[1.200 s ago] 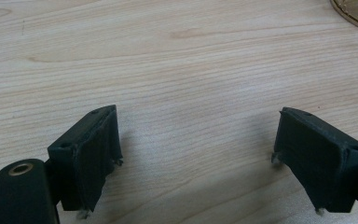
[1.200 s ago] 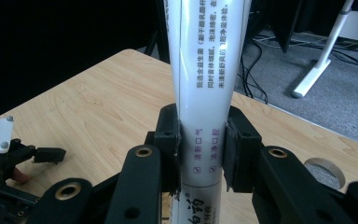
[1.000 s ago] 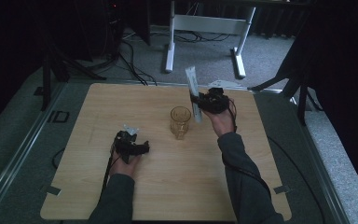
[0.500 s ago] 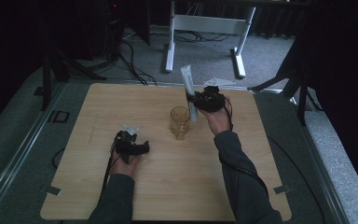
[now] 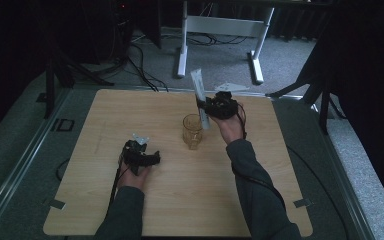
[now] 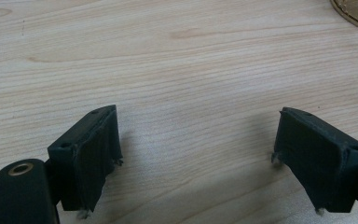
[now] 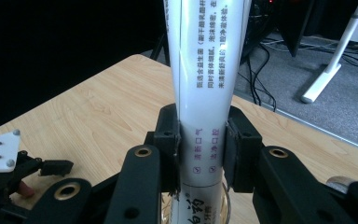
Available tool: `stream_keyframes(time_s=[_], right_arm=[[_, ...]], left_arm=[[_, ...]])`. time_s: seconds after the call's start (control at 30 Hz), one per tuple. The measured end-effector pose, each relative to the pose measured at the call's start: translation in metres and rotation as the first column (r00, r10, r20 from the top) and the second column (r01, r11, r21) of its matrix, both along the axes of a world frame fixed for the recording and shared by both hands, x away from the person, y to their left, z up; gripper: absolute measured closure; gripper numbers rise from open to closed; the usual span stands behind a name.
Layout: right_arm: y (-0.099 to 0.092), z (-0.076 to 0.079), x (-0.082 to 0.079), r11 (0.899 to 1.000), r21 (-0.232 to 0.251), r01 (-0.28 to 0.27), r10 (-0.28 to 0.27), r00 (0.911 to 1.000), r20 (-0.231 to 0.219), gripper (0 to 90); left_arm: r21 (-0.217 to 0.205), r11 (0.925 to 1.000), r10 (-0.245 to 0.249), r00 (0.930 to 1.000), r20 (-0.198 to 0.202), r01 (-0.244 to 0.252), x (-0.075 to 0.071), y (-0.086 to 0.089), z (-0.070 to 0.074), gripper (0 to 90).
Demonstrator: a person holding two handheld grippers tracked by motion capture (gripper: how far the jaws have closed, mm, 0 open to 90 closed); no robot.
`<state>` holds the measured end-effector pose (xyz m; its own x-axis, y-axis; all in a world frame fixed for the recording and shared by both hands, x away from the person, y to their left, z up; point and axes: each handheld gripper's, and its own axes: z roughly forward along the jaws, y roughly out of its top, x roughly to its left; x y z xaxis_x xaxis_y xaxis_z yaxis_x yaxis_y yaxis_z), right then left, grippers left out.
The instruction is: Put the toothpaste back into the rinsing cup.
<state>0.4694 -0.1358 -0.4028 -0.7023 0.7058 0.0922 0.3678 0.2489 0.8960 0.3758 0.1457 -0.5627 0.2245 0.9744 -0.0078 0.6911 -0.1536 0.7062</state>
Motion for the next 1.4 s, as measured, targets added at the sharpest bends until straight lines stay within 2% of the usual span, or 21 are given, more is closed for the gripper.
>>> stream_keyframes(time_s=[0.5, 1.4], right_arm=[[0.015, -0.002, 0.003, 1.000, -0.007, 0.000, 0.000, 1.0000, 0.004, 70.2], [0.025, -0.003, 0.008, 0.999, 0.007, 0.038, -0.038, 0.9991, 0.019, 69.5]], left_arm=[[-0.002, 1.0000, 0.002, 1.0000, 0.002, -0.002, 0.000, 0.000, 0.000, 14.3], [-0.002, 1.0000, 0.001, 1.0000, 0.002, -0.001, 0.000, 0.000, 0.000, 14.3]])
